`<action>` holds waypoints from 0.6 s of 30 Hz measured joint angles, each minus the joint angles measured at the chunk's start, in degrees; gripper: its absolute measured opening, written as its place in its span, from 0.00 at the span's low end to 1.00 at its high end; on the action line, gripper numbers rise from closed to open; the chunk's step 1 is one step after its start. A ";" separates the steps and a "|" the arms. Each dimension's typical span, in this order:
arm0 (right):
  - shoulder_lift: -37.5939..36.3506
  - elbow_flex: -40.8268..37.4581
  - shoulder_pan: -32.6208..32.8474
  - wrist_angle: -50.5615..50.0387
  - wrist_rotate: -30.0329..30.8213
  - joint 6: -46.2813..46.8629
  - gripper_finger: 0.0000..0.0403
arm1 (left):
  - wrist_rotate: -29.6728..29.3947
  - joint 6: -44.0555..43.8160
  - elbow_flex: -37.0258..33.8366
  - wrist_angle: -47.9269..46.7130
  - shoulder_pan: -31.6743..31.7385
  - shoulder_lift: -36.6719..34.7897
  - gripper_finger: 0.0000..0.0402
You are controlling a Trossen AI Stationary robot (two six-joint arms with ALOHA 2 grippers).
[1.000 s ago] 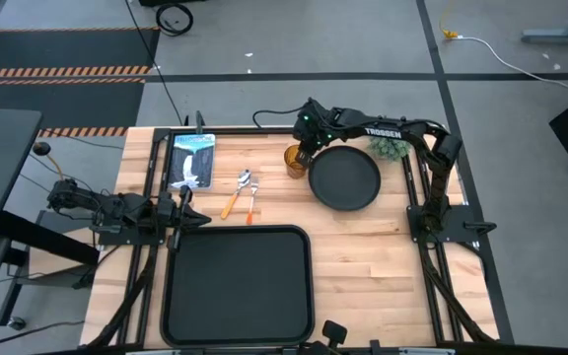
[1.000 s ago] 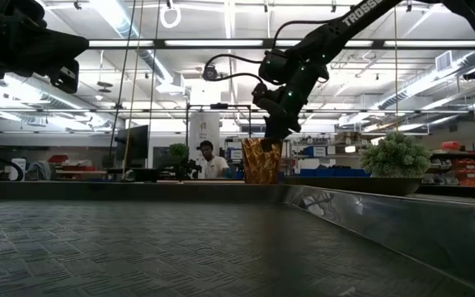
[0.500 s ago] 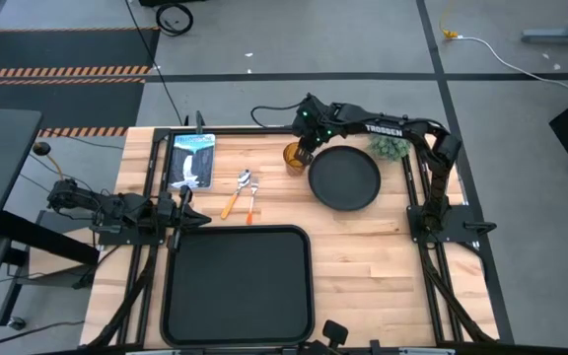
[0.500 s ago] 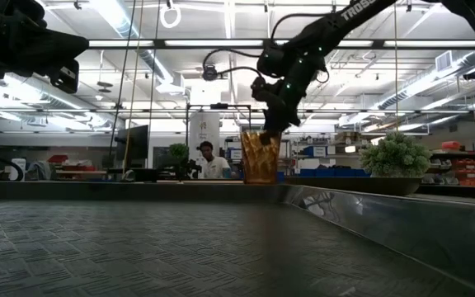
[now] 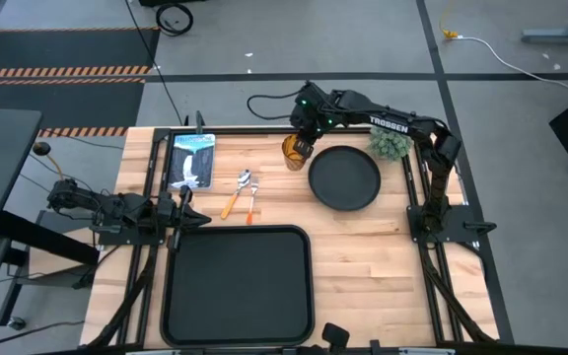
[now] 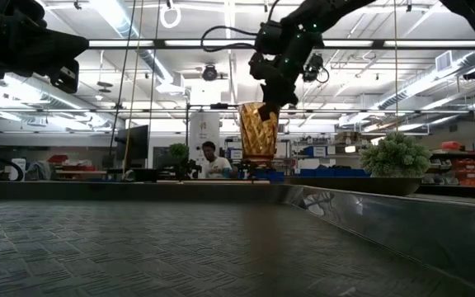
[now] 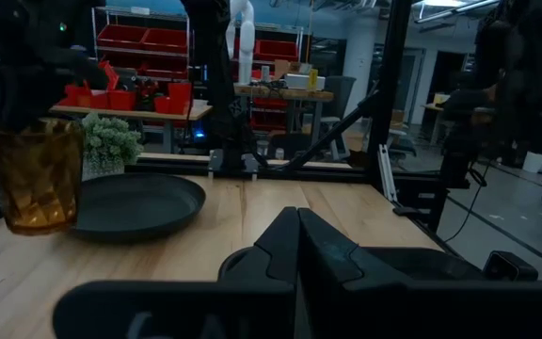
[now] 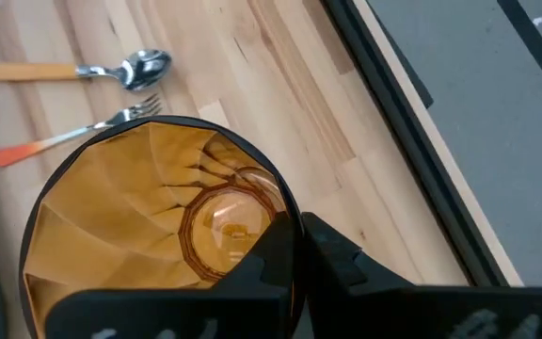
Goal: Pick and place plate/cup/fork/spoon on tray
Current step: Put the orange glass on the black serving tray
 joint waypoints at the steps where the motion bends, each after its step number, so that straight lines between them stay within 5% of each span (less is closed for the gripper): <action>1: 0.00 0.33 0.13 -0.61 -0.39 0.00 0.04 | 0.00 0.00 0.00 0.00 0.00 0.00 0.02; 18: 0.02 1.32 8.07 -4.83 -5.92 0.59 0.04 | 0.02 0.02 0.00 0.00 0.00 0.00 0.02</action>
